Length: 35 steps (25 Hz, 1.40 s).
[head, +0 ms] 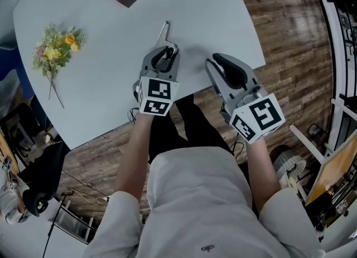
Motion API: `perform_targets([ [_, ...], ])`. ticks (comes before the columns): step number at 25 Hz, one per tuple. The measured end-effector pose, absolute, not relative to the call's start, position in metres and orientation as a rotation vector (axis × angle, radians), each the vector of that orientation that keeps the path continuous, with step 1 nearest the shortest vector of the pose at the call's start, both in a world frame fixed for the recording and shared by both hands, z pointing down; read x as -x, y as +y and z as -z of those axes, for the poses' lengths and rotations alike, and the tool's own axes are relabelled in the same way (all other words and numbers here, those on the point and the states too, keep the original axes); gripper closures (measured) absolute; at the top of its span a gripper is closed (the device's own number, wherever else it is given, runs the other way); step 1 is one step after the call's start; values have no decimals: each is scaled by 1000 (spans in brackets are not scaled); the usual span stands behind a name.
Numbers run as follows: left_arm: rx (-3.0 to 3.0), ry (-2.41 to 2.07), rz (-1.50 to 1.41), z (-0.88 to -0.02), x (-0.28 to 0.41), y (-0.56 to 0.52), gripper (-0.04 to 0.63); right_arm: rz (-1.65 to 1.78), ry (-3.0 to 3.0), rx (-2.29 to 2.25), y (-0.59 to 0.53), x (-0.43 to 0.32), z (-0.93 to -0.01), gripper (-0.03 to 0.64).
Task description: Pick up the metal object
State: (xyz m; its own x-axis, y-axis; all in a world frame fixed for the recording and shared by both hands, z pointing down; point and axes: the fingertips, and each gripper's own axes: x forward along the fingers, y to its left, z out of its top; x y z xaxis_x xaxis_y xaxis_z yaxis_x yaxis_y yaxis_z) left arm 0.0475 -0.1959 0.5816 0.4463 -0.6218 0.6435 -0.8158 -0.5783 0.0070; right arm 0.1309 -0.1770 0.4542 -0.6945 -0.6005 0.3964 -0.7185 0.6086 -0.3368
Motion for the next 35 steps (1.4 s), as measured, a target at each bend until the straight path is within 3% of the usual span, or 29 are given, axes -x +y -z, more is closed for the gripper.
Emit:
perform_targets([
  [35, -2404, -1270, -888, -565, -39, -215, 532, -677, -2612, -1101, -195, -129, -437, 540],
])
